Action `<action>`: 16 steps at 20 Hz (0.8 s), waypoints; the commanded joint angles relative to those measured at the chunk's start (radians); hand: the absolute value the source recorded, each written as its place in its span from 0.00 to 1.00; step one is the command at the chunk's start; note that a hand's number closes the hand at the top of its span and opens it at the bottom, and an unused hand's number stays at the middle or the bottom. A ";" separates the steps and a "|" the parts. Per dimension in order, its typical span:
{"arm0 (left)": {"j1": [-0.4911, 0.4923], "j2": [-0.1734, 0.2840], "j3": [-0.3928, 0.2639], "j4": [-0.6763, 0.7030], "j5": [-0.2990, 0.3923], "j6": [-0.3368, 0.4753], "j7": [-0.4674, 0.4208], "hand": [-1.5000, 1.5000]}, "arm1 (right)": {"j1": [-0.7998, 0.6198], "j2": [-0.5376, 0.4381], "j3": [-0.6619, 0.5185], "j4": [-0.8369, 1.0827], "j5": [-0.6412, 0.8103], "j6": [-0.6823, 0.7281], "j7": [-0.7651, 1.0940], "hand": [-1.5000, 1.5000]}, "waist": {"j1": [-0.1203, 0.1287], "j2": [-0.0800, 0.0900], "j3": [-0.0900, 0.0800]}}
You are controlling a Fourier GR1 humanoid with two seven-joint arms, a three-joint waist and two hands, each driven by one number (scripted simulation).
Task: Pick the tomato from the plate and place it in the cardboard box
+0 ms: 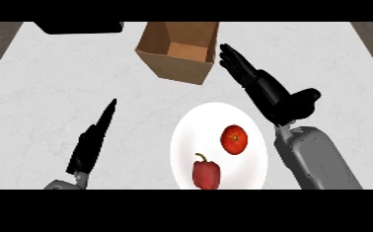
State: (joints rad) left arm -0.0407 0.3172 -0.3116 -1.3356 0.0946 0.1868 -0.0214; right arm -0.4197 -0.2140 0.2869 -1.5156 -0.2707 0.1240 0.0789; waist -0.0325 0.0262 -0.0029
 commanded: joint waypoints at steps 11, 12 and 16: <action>-0.018 0.133 0.088 -0.044 -0.060 0.031 -0.040 0.50 | 0.406 -0.096 -0.534 0.105 -0.006 -0.101 -0.851 0.00 | -0.037 -0.018 0.016; -0.025 0.131 0.088 -0.035 -0.065 0.034 -0.040 0.50 | 0.439 -0.084 -0.515 0.097 0.013 -0.055 -0.968 0.00 | -0.037 -0.020 0.016; -0.047 0.127 0.075 -0.044 -0.078 0.031 -0.015 0.50 | 0.578 -0.151 -0.482 0.114 0.227 -0.049 -1.262 0.00 | -0.013 -0.025 0.008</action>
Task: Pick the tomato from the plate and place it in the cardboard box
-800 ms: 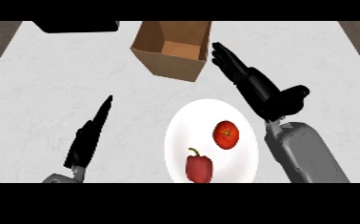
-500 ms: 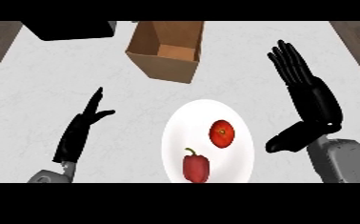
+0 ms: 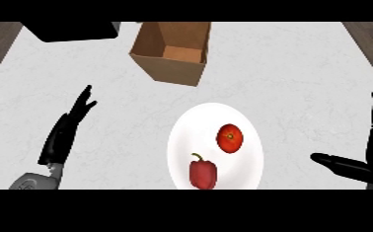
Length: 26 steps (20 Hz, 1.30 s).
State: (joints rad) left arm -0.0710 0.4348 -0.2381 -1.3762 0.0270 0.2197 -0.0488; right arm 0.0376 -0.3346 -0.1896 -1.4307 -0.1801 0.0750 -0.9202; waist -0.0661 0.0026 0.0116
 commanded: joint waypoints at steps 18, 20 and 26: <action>-0.079 -0.022 0.040 0.064 -0.049 -0.068 -0.005 0.50 | 0.669 0.041 0.140 -0.559 0.690 -0.233 0.115 0.00 | 0.053 -0.003 -0.013; -0.015 -0.020 0.027 0.016 -0.046 -0.078 -0.023 0.50 | 0.642 0.063 0.185 -0.666 0.772 -0.233 0.292 0.00 | 0.065 -0.003 -0.013; -0.088 -0.054 0.033 0.010 -0.082 -0.086 0.067 0.50 | 0.653 0.103 0.259 -0.758 0.931 -0.171 0.469 0.00 | 0.063 -0.003 -0.012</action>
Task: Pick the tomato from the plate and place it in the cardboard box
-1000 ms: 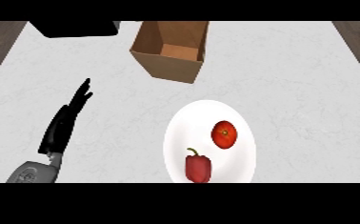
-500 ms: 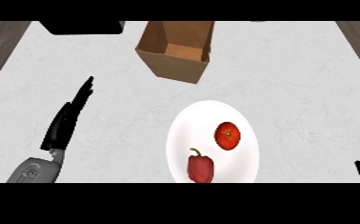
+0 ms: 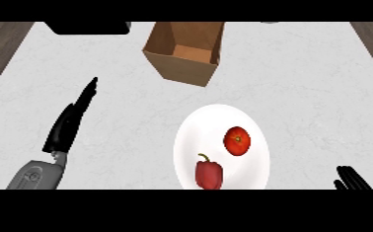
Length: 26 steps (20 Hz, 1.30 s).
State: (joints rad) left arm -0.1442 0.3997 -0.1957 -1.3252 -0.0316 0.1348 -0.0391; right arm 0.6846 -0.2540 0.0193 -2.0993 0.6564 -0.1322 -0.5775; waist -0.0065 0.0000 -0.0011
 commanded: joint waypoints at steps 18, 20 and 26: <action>0.008 -0.082 0.084 0.035 -0.113 -0.054 -0.043 0.50 | -0.353 0.111 0.069 0.177 0.231 0.033 0.235 0.00 | 0.006 0.000 0.001; -0.013 -0.069 0.125 0.057 -0.089 -0.112 -0.038 0.50 | -0.379 0.161 0.144 0.210 0.308 0.006 0.271 0.00 | 0.005 0.000 0.001; -0.012 -0.080 0.140 -0.019 -0.120 -0.127 0.036 0.50 | -0.366 0.154 0.183 0.216 0.380 0.033 0.318 0.00 | 0.007 -0.001 0.001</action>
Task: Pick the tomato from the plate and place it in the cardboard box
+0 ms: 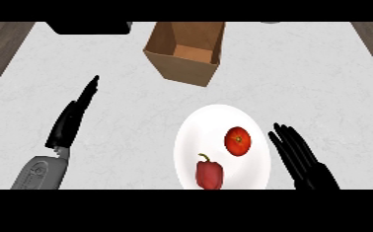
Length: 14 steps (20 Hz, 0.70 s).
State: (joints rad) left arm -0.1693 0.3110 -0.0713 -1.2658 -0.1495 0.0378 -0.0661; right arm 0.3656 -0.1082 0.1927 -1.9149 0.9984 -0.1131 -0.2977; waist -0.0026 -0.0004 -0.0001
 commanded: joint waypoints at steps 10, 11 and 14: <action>0.058 -0.040 0.040 -0.140 -0.056 -0.045 0.069 0.50 | -0.162 0.046 0.011 0.178 0.087 -0.025 0.095 0.00 | 0.003 0.000 0.000; 0.069 -0.055 0.037 -0.082 -0.069 -0.038 0.005 0.50 | -0.173 0.070 0.048 0.150 0.107 -0.005 0.132 0.00 | 0.002 0.000 0.000; 0.084 -0.083 0.027 -0.076 -0.087 -0.014 -0.012 0.50 | -0.256 0.071 -0.003 0.284 0.083 -0.028 0.103 0.00 | 0.005 0.001 0.000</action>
State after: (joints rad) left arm -0.1243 0.2551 -0.0338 -1.3372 -0.2106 0.0063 -0.0411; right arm 0.2002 -0.0663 0.2038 -1.7450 1.0706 -0.1285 -0.2169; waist -0.0024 -0.0053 -0.0069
